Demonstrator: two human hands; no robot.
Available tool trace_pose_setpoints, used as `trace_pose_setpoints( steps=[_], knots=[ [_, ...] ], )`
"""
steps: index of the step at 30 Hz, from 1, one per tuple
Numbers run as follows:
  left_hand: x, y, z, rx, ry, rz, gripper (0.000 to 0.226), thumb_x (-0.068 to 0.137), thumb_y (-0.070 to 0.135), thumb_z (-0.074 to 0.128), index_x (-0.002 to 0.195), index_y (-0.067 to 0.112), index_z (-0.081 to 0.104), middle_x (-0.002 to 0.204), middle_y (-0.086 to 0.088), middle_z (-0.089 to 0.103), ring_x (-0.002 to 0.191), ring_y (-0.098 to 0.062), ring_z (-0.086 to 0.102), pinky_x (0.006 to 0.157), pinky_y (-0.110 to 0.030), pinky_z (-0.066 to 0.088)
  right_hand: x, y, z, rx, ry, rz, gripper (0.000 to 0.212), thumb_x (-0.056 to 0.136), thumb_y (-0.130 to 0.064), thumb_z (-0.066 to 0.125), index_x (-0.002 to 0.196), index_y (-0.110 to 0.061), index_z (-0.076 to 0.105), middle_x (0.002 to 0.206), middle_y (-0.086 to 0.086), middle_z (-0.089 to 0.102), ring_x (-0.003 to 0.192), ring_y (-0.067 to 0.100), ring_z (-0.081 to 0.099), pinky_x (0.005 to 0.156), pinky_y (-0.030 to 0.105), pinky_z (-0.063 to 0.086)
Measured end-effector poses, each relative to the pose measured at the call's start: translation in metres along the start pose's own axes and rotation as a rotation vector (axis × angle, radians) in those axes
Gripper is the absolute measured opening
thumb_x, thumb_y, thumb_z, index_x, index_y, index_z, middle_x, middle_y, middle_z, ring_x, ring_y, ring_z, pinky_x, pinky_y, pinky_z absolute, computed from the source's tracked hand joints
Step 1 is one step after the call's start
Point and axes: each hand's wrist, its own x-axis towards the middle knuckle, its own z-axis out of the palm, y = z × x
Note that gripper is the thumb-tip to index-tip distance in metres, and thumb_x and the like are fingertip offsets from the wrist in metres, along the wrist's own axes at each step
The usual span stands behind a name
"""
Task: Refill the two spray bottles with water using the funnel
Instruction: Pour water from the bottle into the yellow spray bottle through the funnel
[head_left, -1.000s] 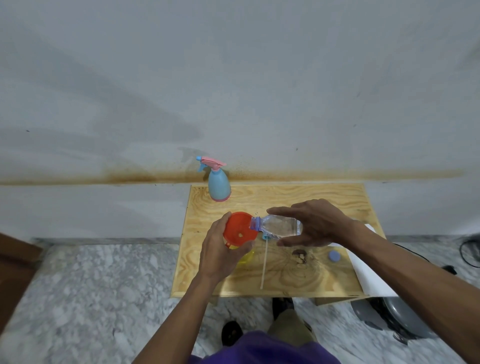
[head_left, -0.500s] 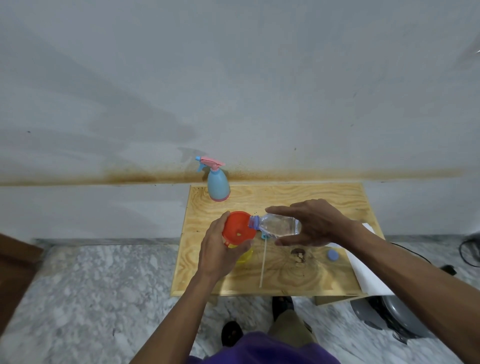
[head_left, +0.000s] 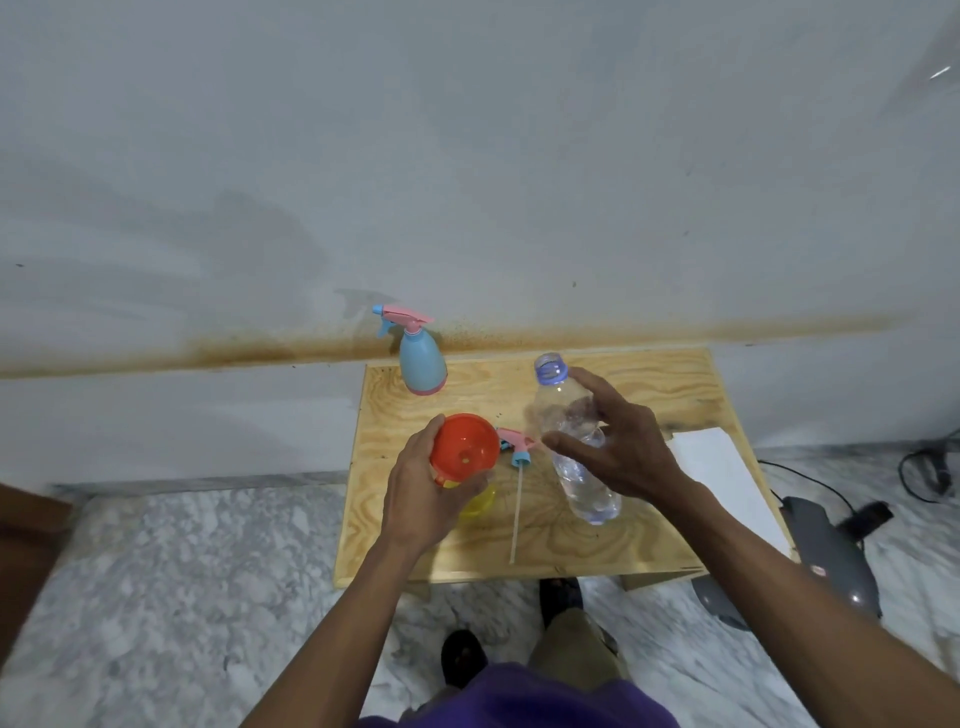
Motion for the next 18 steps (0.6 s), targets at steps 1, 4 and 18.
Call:
trace_pose_setpoints(
  steps=[1,4,18],
  knots=[
    [0.0,0.0,0.0,0.002,0.0,0.003,0.092,0.069,0.046,0.086,0.146,0.026,0.04,0.128,0.017,0.048,0.117,-0.006,0.05,0.092,-0.023,0.043,-0.004,0.004,-0.001,0.007,0.045,0.041,0.086,0.073,-0.057,0.078,0.146,-0.027,0.044,0.107,-0.002,0.072,0.091,0.009,0.068,0.08,0.025,0.056],
    [0.001,0.0,-0.001,0.002,-0.005,0.006,0.092,0.069,0.046,0.087,0.146,0.026,0.041,0.127,0.016,0.049,0.114,-0.005,0.05,0.091,-0.024,0.046,-0.015,0.018,-0.004,0.073,0.177,0.171,0.083,0.071,-0.056,0.078,0.141,-0.027,0.046,0.112,-0.004,0.071,0.099,0.01,0.069,0.078,0.027,0.057],
    [0.002,0.002,-0.002,-0.007,-0.018,-0.027,0.097,0.069,0.047,0.086,0.149,0.019,0.04,0.129,0.013,0.051,0.114,-0.005,0.052,0.092,-0.022,0.043,-0.017,0.078,-0.006,0.12,0.368,0.621,0.078,0.073,-0.044,0.086,0.135,-0.027,0.042,0.12,0.01,0.066,0.111,0.028,0.062,0.084,0.03,0.041]
  ],
)
